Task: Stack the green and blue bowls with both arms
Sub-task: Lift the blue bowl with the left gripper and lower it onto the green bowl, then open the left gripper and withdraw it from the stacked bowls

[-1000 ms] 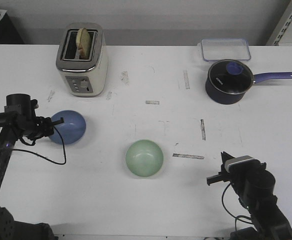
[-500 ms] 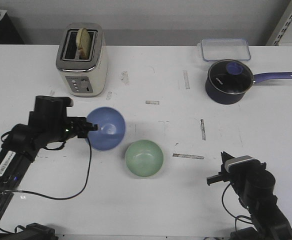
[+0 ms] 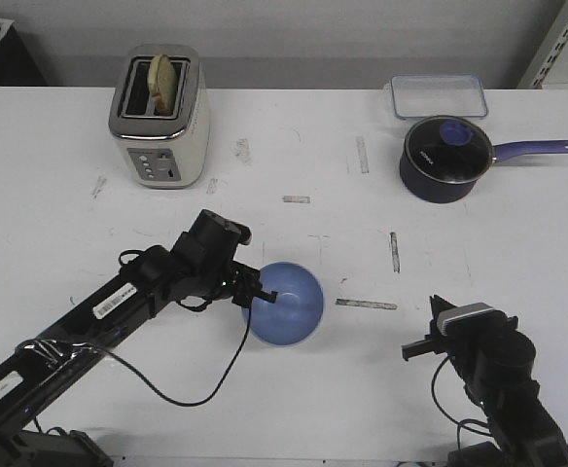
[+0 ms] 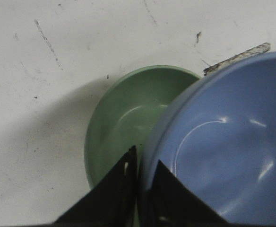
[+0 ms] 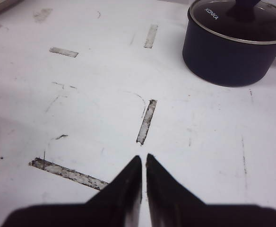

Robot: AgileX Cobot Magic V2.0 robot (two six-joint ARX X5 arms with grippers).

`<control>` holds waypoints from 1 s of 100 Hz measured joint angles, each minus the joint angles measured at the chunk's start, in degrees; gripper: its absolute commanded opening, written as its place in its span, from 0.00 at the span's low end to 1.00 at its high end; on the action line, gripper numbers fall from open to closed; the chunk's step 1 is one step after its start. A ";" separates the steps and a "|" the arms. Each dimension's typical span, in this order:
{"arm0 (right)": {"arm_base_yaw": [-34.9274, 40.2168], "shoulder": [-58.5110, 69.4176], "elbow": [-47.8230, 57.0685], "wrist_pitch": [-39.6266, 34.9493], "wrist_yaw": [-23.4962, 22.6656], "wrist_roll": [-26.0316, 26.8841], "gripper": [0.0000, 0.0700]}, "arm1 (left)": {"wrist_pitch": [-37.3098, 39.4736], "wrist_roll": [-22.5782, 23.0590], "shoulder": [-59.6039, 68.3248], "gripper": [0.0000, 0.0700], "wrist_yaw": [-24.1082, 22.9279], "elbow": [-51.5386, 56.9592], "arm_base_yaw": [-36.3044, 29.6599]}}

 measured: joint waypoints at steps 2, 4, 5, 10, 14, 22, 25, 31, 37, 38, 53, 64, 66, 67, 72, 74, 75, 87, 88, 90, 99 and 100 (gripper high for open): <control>0.00 0.00 0.00 0.00 0.00 0.00 0.01 | 0.15 0.00 0.52 0.00 -0.31 0.00 0.00; 0.00 0.00 0.00 0.00 0.00 0.00 0.01 | 0.31 0.00 0.94 0.00 -0.46 0.00 0.00; 0.00 0.00 0.00 0.00 0.00 0.00 0.01 | 0.39 0.00 1.18 0.00 -0.52 0.00 0.00; 0.00 0.00 0.00 0.00 0.00 0.00 0.01 | 0.85 0.00 2.10 0.00 -0.76 0.00 0.00; 0.00 0.00 0.00 0.00 -0.02 0.00 0.01 | 1.36 0.00 2.71 0.00 -0.79 0.00 0.00; 0.00 0.00 0.00 0.00 0.00 0.00 0.01 | 1.51 0.00 3.50 0.00 -0.79 0.00 0.00; 0.00 0.00 0.00 0.00 0.00 0.00 0.01 | 1.42 0.00 3.65 0.00 -0.79 0.00 0.00; 0.00 0.00 0.00 0.00 0.00 0.00 0.01 | 1.38 0.00 3.72 0.00 -0.81 0.00 0.00; 0.00 0.00 0.00 0.00 0.00 0.00 0.01 | 1.36 0.07 3.72 0.00 -0.79 0.00 0.00; 0.00 0.00 0.00 -0.02 0.00 0.00 0.01 | 1.31 0.13 3.72 0.00 -0.79 0.00 0.00; 0.00 0.00 0.00 0.00 0.00 0.00 0.01 | -0.48 1.25 3.72 0.02 -0.79 0.00 0.00; 0.00 0.00 0.00 0.00 0.00 0.00 0.01 | 0.02 1.29 3.72 0.34 -0.76 0.00 0.00; 0.00 0.00 0.00 0.00 0.00 0.00 0.01 | 0.20 1.29 3.72 0.42 -0.76 0.00 0.00; 0.00 0.00 0.00 0.00 0.00 0.00 0.01 | 0.31 1.29 3.72 0.46 -0.76 0.00 0.00; 0.00 0.00 0.00 0.00 0.00 0.00 0.01 | 0.94 1.29 3.72 0.64 -0.76 0.00 0.00; 0.00 0.00 0.00 0.00 0.00 0.00 0.01 | 1.25 1.29 3.72 0.70 -0.76 0.00 0.00; 0.00 0.00 0.00 0.00 0.00 0.00 0.01 | 1.42 1.29 3.72 0.73 -0.76 0.00 0.00; 0.00 0.00 0.00 0.00 0.00 0.00 0.01 | 1.51 1.20 3.72 0.84 -0.76 0.55 0.00; 0.00 0.00 0.00 0.00 0.00 0.00 0.01 | 1.44 1.20 3.72 0.84 -0.76 0.72 0.00; 0.00 0.00 0.00 0.00 0.00 0.00 0.01 | 1.29 1.20 3.72 0.84 -0.76 1.16 0.00; 0.00 0.00 0.00 0.00 0.00 0.00 0.01 | 1.42 1.16 3.72 0.83 -0.76 4.35 0.00; 0.00 0.00 0.00 0.00 0.00 0.00 0.01 | 1.42 1.18 3.72 0.83 -0.76 4.79 0.00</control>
